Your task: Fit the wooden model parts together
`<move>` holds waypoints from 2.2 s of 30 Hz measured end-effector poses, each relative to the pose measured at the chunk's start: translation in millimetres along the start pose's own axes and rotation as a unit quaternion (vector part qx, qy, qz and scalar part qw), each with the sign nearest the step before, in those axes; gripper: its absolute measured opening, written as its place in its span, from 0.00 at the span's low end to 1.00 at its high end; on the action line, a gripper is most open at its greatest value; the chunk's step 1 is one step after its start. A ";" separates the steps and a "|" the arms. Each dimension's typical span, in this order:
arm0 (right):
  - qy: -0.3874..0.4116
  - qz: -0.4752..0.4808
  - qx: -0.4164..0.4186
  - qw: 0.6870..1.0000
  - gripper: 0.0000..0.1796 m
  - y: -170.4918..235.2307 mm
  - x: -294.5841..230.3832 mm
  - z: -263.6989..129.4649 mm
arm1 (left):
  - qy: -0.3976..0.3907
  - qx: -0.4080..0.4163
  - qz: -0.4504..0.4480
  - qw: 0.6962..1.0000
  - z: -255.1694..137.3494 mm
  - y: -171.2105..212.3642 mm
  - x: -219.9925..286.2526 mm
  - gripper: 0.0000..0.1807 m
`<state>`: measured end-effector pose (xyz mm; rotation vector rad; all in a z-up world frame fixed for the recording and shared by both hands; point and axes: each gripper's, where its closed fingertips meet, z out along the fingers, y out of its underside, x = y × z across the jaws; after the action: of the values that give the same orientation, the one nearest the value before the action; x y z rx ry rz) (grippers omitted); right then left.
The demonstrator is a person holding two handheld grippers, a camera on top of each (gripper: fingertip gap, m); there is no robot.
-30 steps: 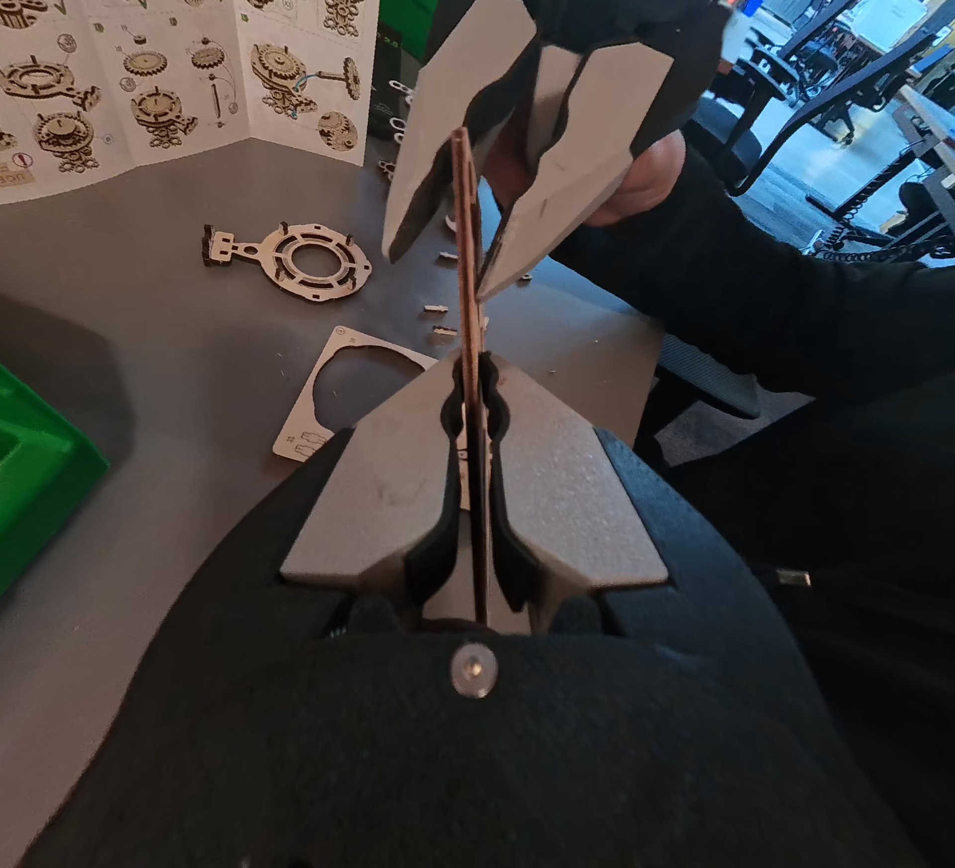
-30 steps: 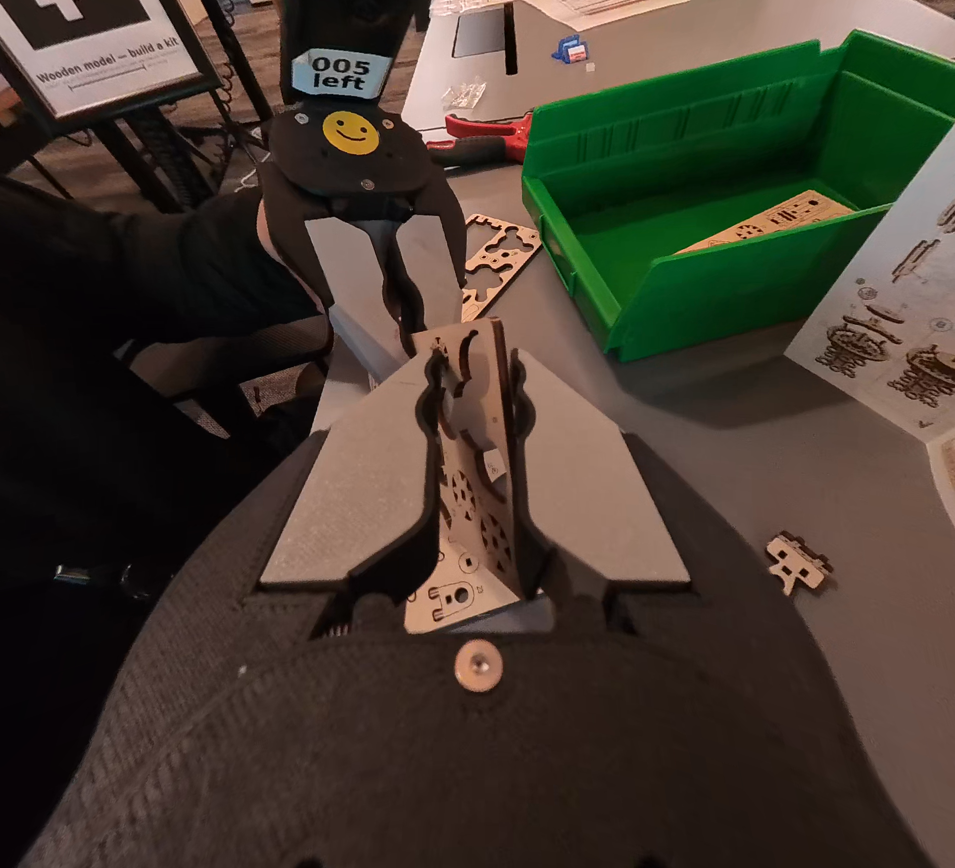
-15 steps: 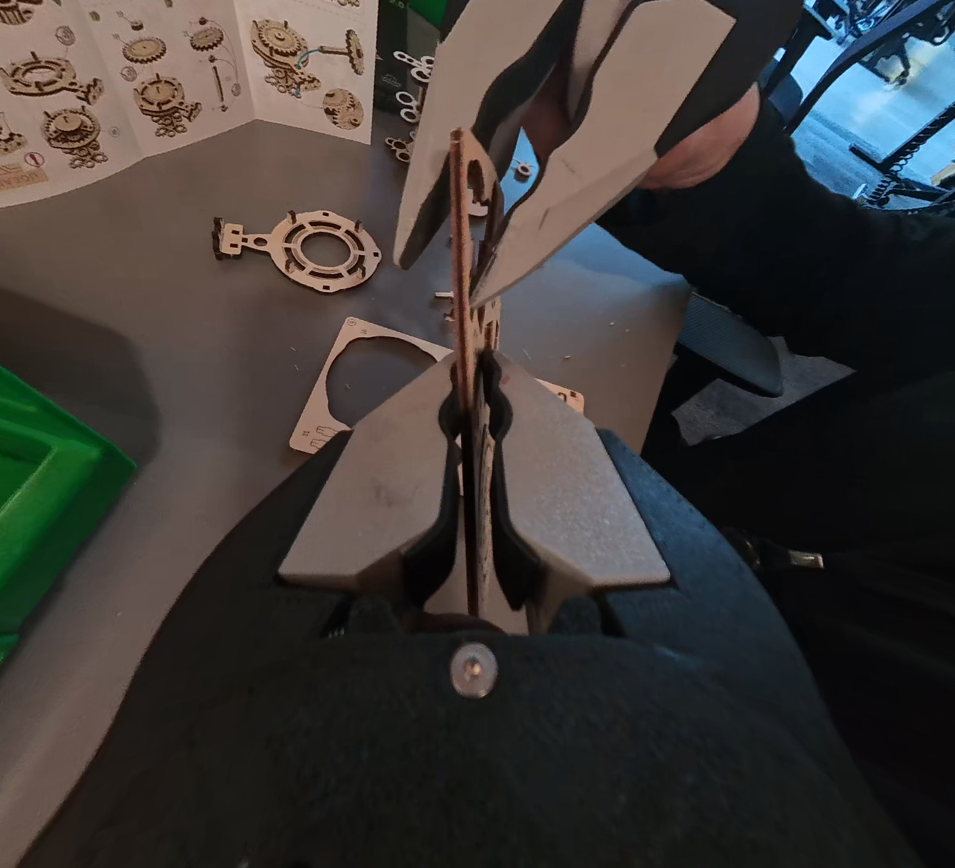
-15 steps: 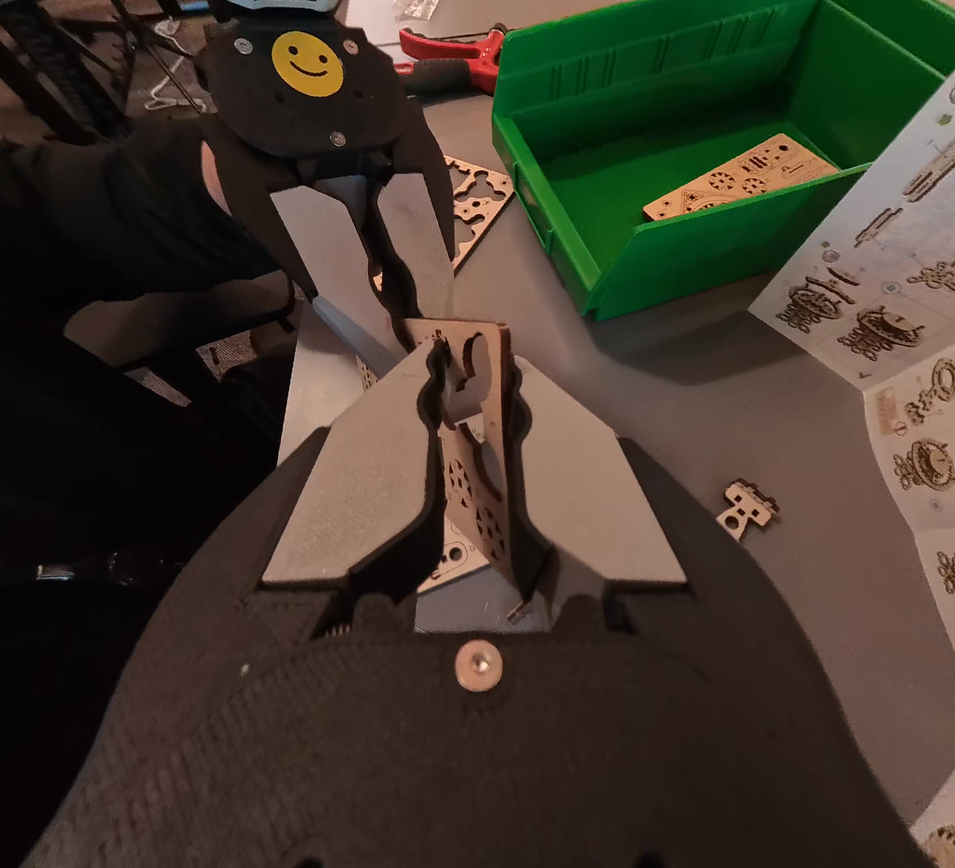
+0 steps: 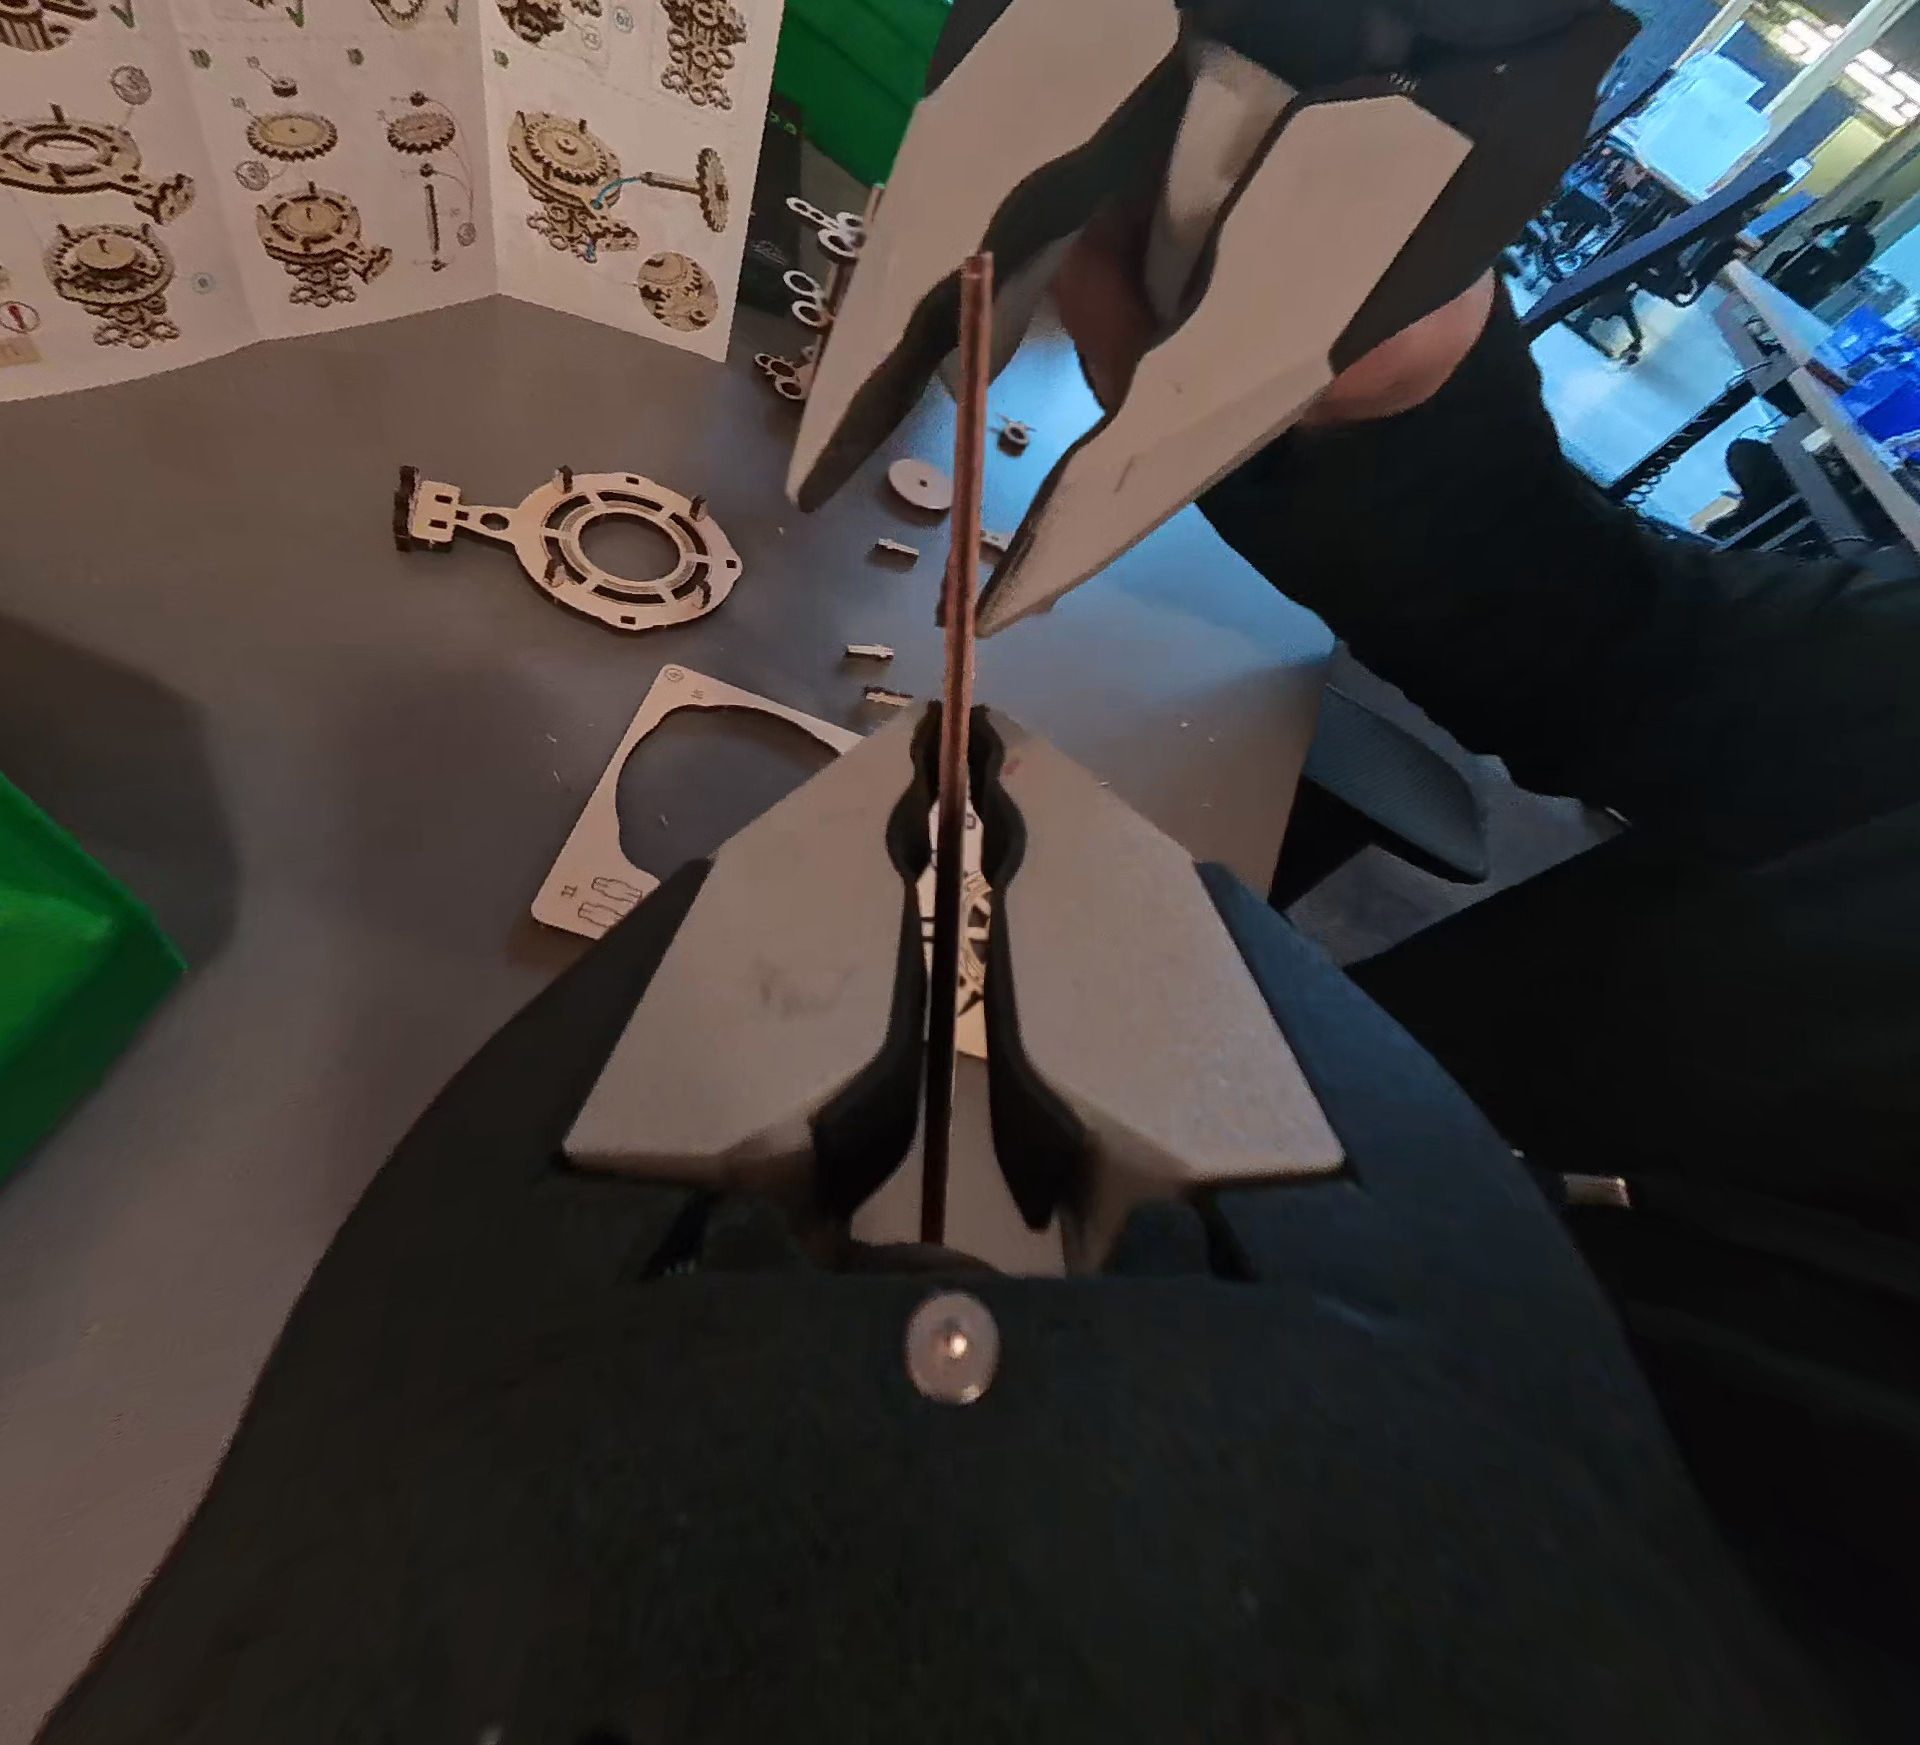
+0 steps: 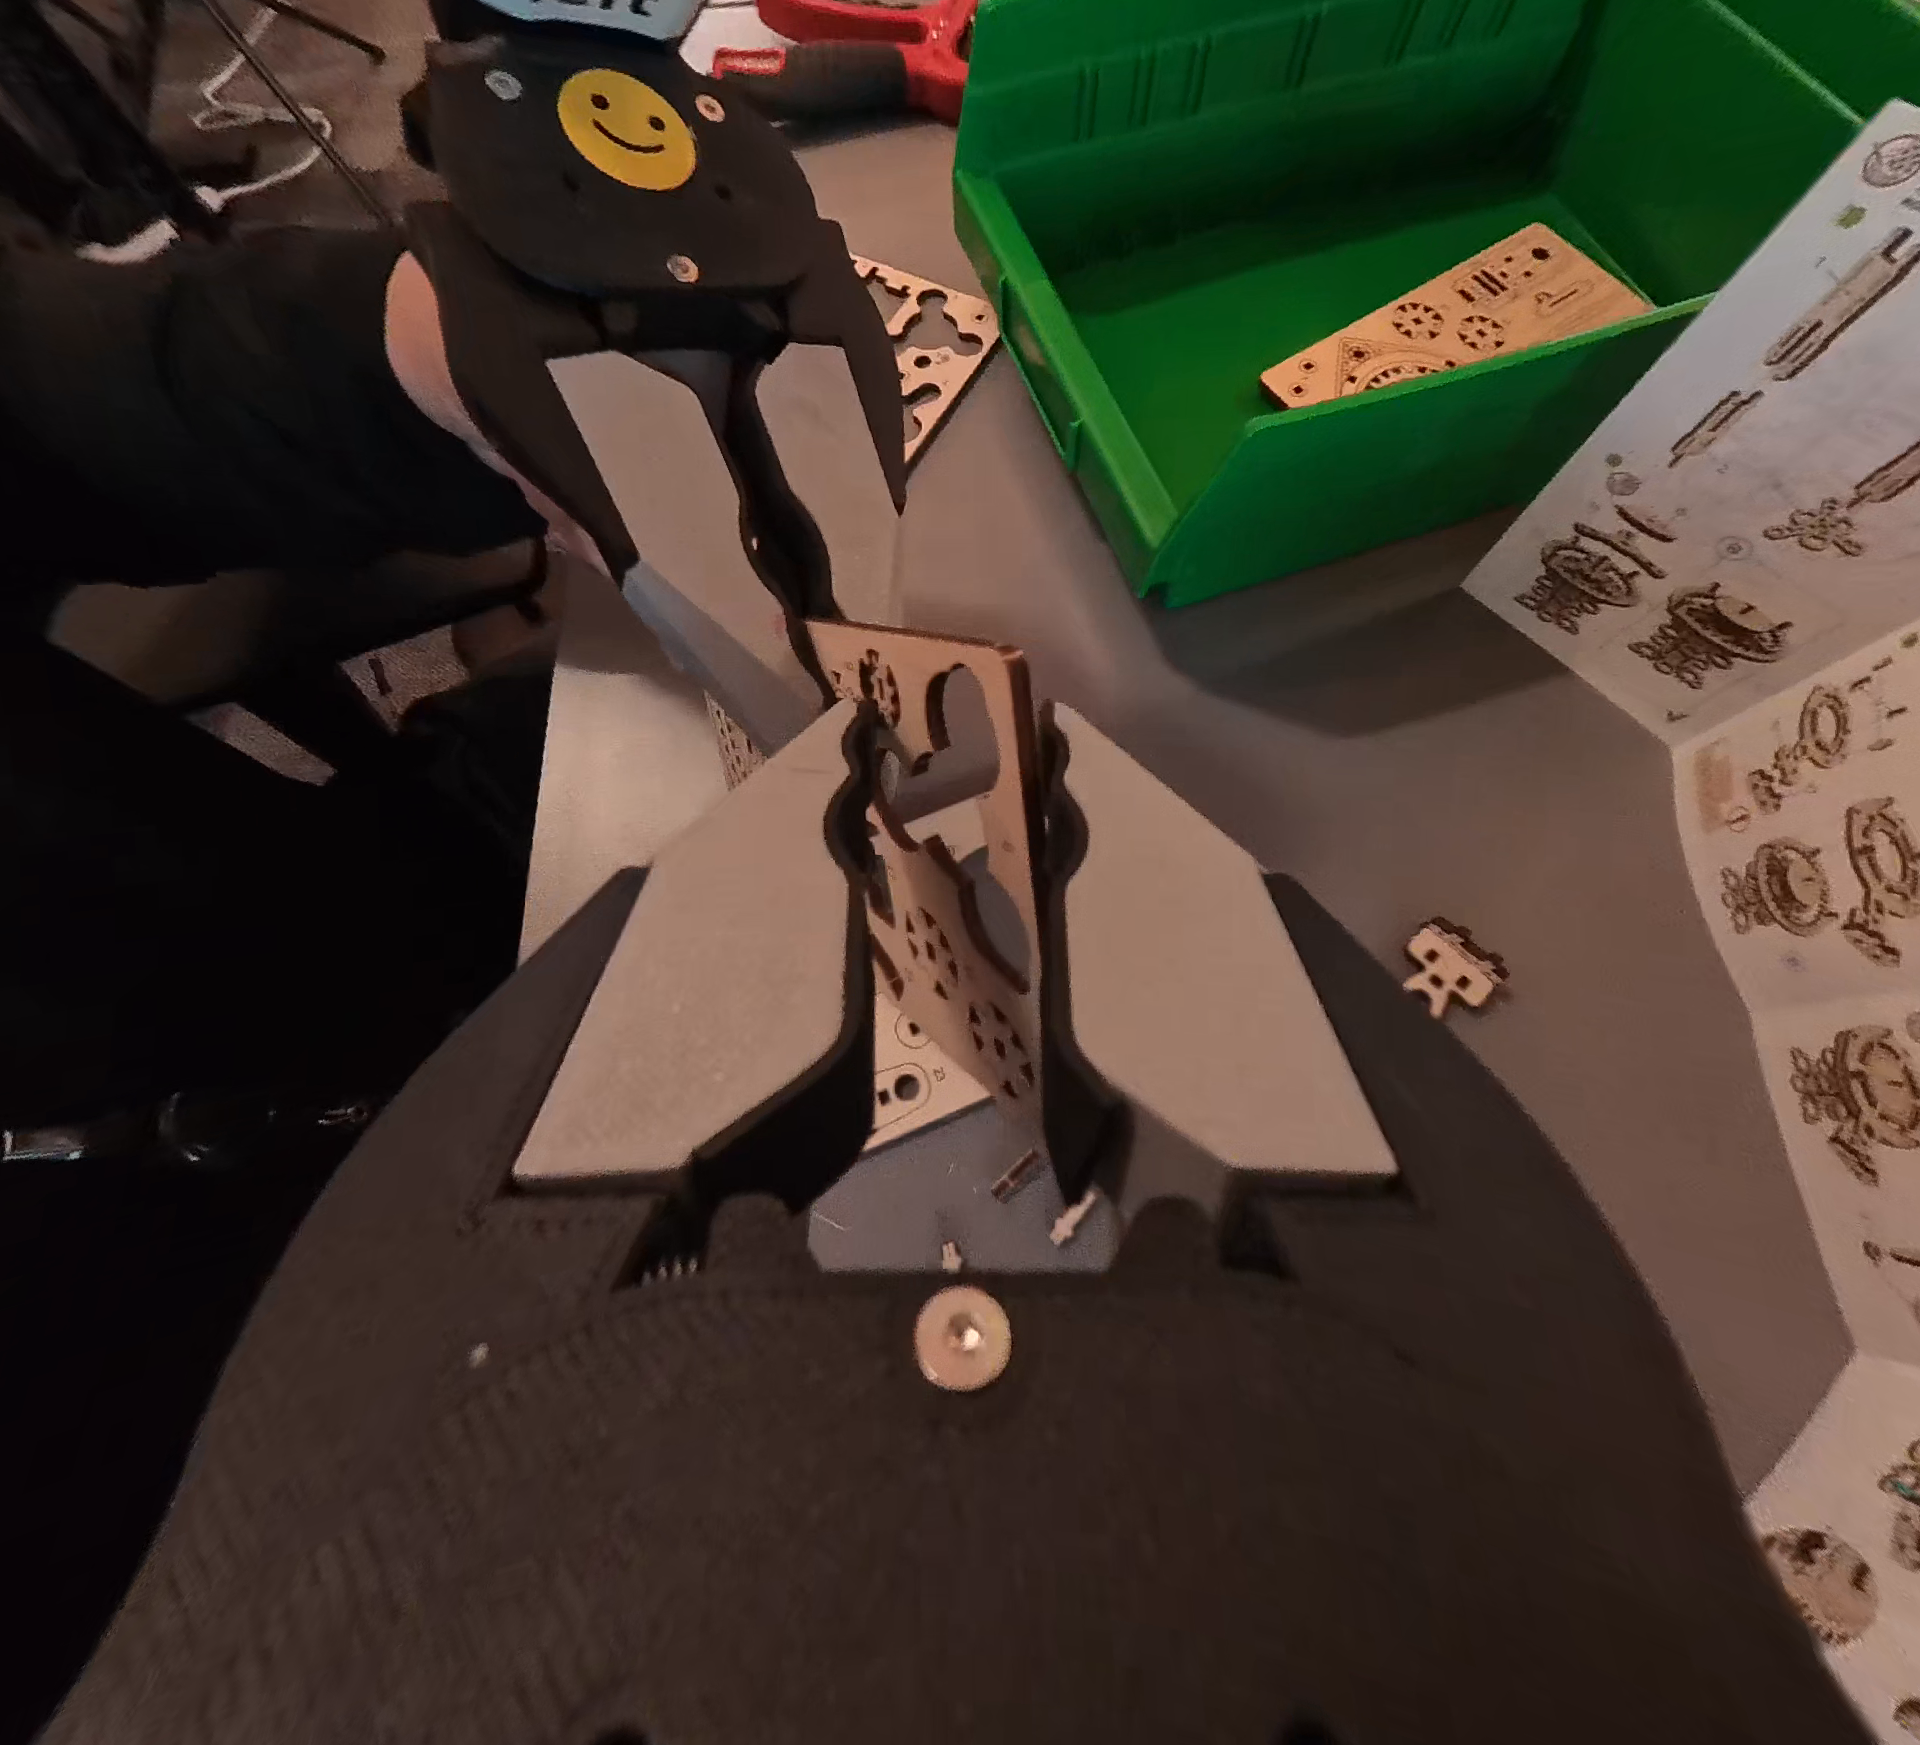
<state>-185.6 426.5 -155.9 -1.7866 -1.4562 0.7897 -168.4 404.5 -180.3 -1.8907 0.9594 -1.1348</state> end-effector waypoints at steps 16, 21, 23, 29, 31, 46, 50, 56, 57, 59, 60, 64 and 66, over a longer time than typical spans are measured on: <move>-0.021 0.020 -0.012 1.000 0.14 -2.4 4.7 3.6 | -0.008 0.009 -0.006 1.000 0.7 -0.6 -3.5 0.00; -0.020 0.023 -0.020 0.999 0.15 -0.2 5.4 8.1 | -0.012 0.002 -0.012 1.000 0.9 3.3 -4.7 0.00; -0.014 0.027 -0.026 0.999 0.15 0.7 7.5 9.9 | -0.014 0.002 -0.021 1.000 1.3 3.3 -7.1 0.01; 0.011 0.042 -0.057 0.997 0.15 6.6 15.6 15.5 | -0.018 0.005 -0.031 0.999 3.9 5.1 -12.6 0.01; 0.007 0.047 -0.058 0.997 0.16 7.2 15.7 16.8 | -0.008 0.009 -0.039 0.999 3.4 5.6 -12.7 0.01; -0.028 0.059 0.001 0.998 0.13 0.5 16.1 -5.3 | -0.006 0.042 -0.072 0.997 6.4 -4.7 -11.2 0.00; -0.028 0.062 0.009 0.998 0.13 -0.1 17.0 -7.7 | -0.006 0.041 -0.074 0.996 7.5 -5.3 -11.7 0.00; -0.008 0.049 0.007 0.999 0.13 0.3 21.1 -4.9 | -0.008 0.037 -0.074 0.996 8.6 -4.8 -12.9 0.00; -0.001 0.044 0.004 0.999 0.14 0.9 21.8 -3.8 | -0.010 0.035 -0.074 0.997 8.9 -4.2 -13.2 0.00; 0.014 0.030 -0.002 0.999 0.15 1.7 22.5 -2.8 | -0.012 0.033 -0.073 0.997 9.3 -3.6 -12.8 0.00; 0.022 0.024 -0.003 0.999 0.15 1.7 22.9 -2.5 | -0.014 0.032 -0.072 0.997 9.4 -3.2 -12.9 0.00; 0.051 0.012 -0.008 0.999 0.17 2.0 25.8 -0.9 | -0.022 0.026 -0.066 0.997 10.5 -2.0 -14.0 0.00; 0.054 0.023 -0.015 0.998 0.18 4.8 27.3 1.5 | -0.030 0.017 -0.056 0.998 11.7 0.7 -15.0 0.00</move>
<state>-179.0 452.8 -161.6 -1.8618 -1.3677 0.6869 -162.9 419.5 -190.7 -1.9603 0.8051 -1.1448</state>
